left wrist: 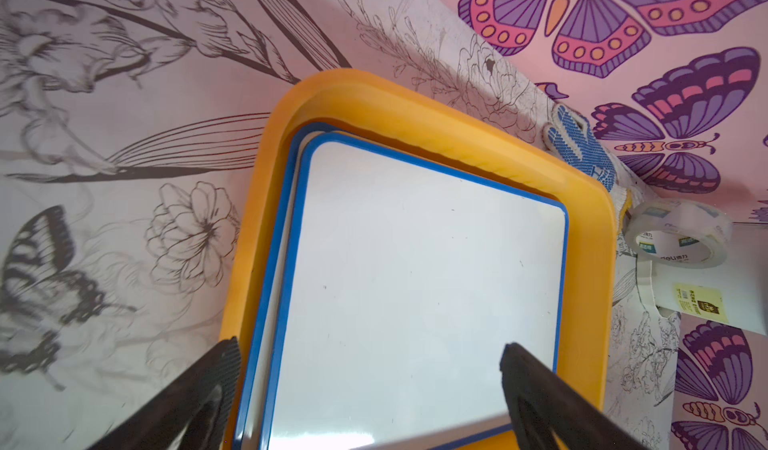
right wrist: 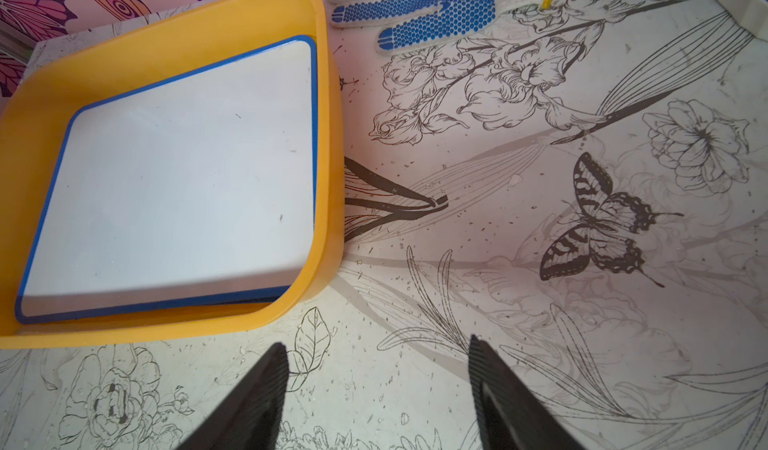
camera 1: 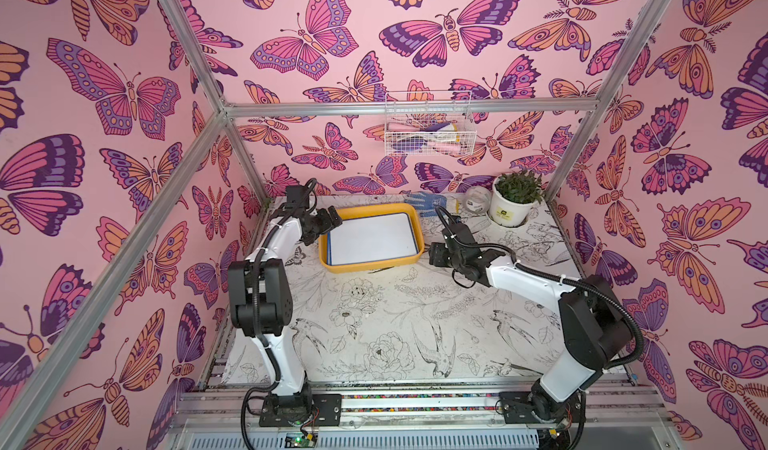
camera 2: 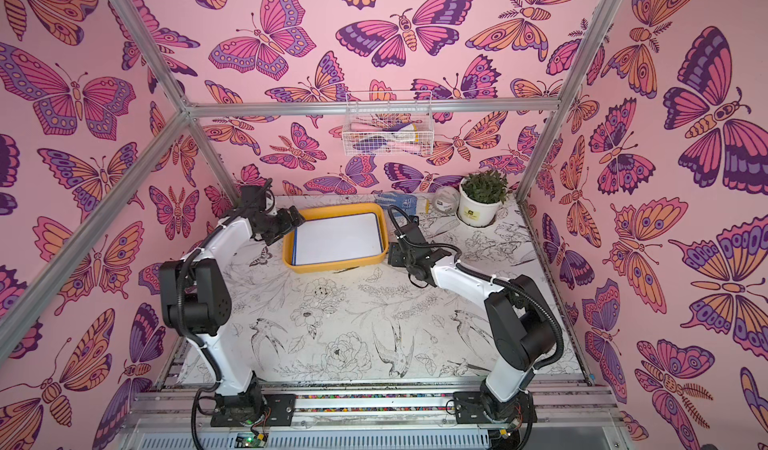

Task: Put the whiteboard into the storage box
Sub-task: Place the whiteboard in the storage box.

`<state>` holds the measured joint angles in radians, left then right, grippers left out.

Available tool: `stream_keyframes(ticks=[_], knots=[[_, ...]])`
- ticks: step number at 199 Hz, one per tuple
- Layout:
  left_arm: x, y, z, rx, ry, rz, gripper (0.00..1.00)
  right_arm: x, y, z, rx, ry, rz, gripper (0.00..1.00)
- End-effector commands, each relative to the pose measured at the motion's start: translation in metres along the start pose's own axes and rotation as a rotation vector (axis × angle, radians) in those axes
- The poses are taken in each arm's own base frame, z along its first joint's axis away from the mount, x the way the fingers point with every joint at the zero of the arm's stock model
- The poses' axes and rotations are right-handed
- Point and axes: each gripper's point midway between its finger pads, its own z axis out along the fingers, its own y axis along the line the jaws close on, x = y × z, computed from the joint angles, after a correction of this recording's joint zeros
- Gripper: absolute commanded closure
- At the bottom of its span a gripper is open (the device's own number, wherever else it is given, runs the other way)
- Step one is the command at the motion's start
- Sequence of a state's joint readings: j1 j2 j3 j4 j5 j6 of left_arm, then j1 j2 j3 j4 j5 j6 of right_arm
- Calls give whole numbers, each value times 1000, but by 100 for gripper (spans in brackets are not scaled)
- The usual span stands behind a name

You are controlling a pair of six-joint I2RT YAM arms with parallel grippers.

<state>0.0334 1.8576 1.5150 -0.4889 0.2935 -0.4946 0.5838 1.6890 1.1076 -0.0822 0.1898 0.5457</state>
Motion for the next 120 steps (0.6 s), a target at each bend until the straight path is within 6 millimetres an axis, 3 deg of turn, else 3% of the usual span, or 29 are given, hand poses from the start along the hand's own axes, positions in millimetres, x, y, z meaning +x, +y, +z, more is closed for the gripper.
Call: stream_keyframes(ticks=[1,83,102,120], knots=[[9,4,-24,-5,-37,-87,0,-2,-2,5,5,-17,6,30],[121,30,-55,138,-24,-435,1,8,-9,-3,-7,-26,29,30],[132,26,-52,223,-30,-486,1,10,-9,-5,-16,-30,37,30],[130,17,-49,289,-43,-483,1,12,-11,-8,-20,-30,45,30]])
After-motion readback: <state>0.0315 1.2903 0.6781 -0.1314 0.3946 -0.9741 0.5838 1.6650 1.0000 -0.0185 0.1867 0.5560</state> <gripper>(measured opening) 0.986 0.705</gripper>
